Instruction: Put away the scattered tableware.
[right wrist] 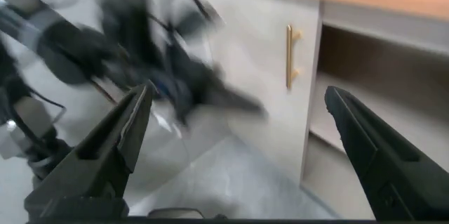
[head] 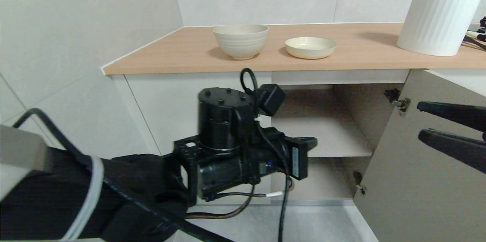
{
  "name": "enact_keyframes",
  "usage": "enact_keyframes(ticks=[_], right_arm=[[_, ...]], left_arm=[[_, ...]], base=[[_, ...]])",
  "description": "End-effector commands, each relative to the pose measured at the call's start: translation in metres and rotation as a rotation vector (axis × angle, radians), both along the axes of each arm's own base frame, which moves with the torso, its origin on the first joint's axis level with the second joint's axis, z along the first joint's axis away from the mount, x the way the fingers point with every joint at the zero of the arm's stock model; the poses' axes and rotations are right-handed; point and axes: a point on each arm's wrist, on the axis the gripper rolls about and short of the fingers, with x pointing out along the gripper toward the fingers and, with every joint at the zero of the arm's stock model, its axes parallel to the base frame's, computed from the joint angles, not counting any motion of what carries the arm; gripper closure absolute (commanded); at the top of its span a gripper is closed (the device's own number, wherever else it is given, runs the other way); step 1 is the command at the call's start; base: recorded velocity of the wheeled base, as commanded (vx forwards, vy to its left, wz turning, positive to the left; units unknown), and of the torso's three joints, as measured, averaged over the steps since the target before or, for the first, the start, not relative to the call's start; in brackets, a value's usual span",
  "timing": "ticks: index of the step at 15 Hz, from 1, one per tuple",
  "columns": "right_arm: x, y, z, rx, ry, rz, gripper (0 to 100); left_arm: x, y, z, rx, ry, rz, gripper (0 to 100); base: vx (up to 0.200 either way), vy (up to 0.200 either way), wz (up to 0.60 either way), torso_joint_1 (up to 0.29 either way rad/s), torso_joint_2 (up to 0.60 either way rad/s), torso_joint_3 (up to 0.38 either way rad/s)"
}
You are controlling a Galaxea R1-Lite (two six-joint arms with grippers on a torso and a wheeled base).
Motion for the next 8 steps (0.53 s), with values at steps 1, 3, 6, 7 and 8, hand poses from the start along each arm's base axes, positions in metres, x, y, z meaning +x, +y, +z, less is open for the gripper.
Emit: enact_keyframes(ticks=[1,3,6,7,8], right_arm=[[0.03,0.015,-0.009,-0.042,0.081,-0.006,0],[0.056,0.024,-0.009,-0.06,0.113,-0.053,0],[0.091,0.036,-0.013,-0.099,0.136,-0.259,0],[0.093,0.036,-0.014,-0.102,0.147,-0.292,0],[0.092,0.035,-0.016,-0.112,0.161,-0.302,0]], left_arm=[[-0.012,0.08,0.033,-0.01,-0.058,0.146,100],[-0.03,0.123,0.047,0.025,-0.057,0.229,100],[-0.06,0.177,0.062,0.111,-0.041,0.351,100],[-0.068,0.187,0.064,0.116,-0.035,0.381,100],[-0.075,0.197,0.063,0.114,-0.031,0.414,100]], base=[[0.0,0.0,0.0,0.0,0.0,0.0],[0.0,0.0,0.0,0.0,0.0,0.0],[0.0,0.0,0.0,0.0,0.0,0.0],[0.0,0.0,0.0,0.0,0.0,0.0],[0.0,0.0,0.0,0.0,0.0,0.0]])
